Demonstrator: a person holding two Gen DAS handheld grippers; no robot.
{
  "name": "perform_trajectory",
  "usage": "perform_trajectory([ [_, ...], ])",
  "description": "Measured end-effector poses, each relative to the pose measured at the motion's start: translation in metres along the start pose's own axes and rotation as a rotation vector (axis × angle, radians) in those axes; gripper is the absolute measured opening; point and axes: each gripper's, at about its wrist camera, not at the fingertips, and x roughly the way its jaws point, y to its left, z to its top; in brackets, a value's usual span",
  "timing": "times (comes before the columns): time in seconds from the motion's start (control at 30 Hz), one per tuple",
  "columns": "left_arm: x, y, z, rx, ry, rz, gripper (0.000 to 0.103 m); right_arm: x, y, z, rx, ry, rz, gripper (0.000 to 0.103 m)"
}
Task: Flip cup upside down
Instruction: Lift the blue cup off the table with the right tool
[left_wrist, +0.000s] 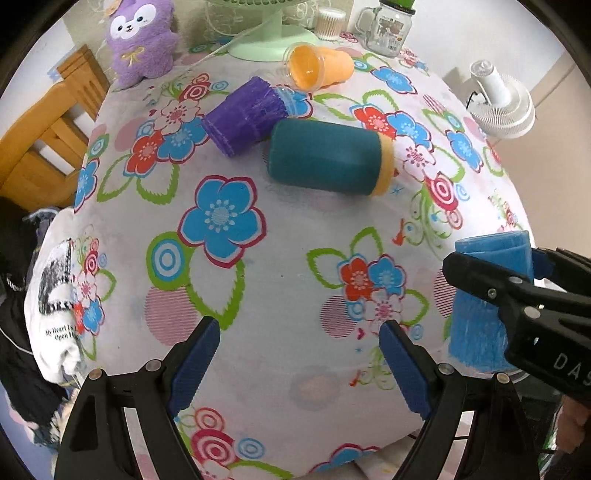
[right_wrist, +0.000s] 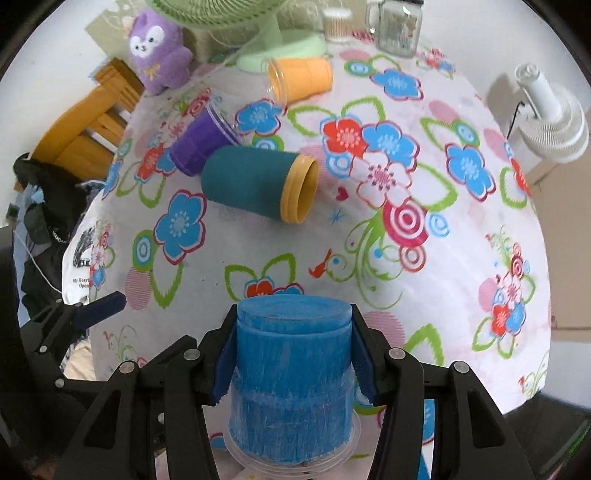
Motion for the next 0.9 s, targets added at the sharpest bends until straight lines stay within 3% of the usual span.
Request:
perform_trajectory([
  [0.13,-0.004,-0.014,-0.004,-0.003,-0.02,0.043,0.09,-0.01,-0.011,-0.008,-0.043,-0.076,0.008,0.056],
  [0.43,-0.002,-0.025,-0.013,-0.087,-0.044,0.016,0.09,-0.018,-0.031,-0.026,-0.112,-0.278,0.027,0.056],
  [0.67,0.019,-0.017,-0.027,-0.065,-0.052,0.054,0.09,-0.004,-0.03,-0.048,-0.088,-0.491,0.041,0.056],
  [0.9,0.032,-0.008,-0.038,-0.053,-0.087,0.043,0.09,0.011,-0.024,-0.068,-0.067,-0.625,0.029,0.056],
])
